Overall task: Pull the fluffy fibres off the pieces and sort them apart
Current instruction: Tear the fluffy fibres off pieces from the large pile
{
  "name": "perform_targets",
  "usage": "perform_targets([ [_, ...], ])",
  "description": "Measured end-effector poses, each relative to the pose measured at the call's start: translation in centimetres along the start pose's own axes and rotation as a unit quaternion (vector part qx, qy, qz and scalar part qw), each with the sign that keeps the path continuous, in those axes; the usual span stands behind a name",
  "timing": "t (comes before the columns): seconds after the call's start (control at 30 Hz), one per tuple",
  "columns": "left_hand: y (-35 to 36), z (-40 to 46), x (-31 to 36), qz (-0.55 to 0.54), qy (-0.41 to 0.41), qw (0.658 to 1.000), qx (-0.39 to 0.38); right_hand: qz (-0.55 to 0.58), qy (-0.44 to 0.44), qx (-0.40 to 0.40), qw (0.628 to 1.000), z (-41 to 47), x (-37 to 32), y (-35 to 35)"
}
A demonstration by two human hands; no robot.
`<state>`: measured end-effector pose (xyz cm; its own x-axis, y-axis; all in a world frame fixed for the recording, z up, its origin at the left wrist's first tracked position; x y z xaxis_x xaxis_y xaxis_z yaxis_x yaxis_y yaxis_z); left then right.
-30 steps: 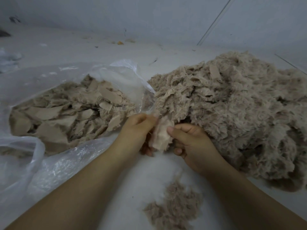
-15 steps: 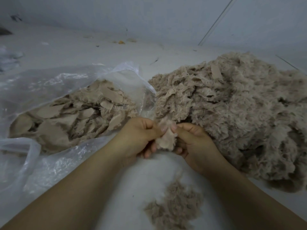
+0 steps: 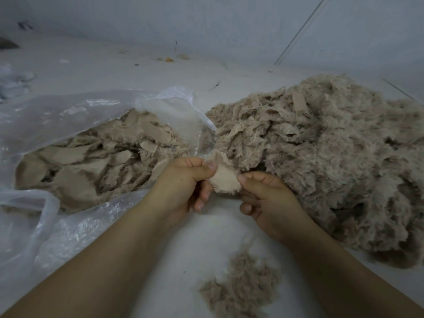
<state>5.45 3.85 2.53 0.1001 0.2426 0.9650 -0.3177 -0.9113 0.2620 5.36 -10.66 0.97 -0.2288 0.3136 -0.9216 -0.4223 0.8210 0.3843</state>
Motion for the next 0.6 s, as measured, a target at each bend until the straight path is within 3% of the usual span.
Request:
perform_targets([
  [0.07, -1.4, -0.1, 0.8, -0.077, 0.051, 0.993, 0.067, 0.01, -0.005, 0.008, 1.0, 0.1, 0.2, -0.4],
  [0.13, -3.2, -0.3, 2.2, -0.168, 0.141, 0.965, 0.141, -0.013, -0.01, 0.01, 1.0, 0.0, 0.3, -0.4],
  [0.23, -3.8, -0.2, 2.6, -0.203, 0.196, 0.947, 0.153, -0.047, -0.011, 0.008, 0.999, 0.1, 0.4, -0.3],
  [0.27, -3.3, -0.2, 2.3, -0.16, 0.175, 0.96, 0.152, -0.044, -0.009, 0.006, 0.999, 0.2, 0.4, -0.3],
  [0.33, -1.8, -0.4, 2.5, 0.036, 0.152, 0.976, 0.151, -0.032, -0.007, 0.0, 0.999, 0.2, 0.4, -0.4],
  [0.43, 0.6, 0.2, 3.5, 0.276, 0.171, 0.941, 0.094, -0.04, -0.014, -0.014, 0.999, 0.1, 0.2, 0.0],
  [0.53, 1.7, 1.1, 2.8, 0.286, 0.144, 0.947, 0.02, -0.024, -0.027, -0.018, 0.999, -0.1, -0.1, 0.2],
  [0.6, 1.7, 1.0, 2.4, 0.227, 0.15, 0.962, 0.035, -0.01, -0.035, -0.027, 0.999, -0.2, -0.3, 0.2],
])
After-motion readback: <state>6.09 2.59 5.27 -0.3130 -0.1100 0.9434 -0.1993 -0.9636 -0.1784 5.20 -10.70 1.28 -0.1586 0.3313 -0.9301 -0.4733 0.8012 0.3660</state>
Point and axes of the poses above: each hand's wrist, its own z-axis towards the middle knuckle, its own y-axis out of the palm, x = y × z, the point moved 7 cm from there along z, towards the middle knuckle, and after that the axes turned 13 degrees about -x, right-handed, at the moved point
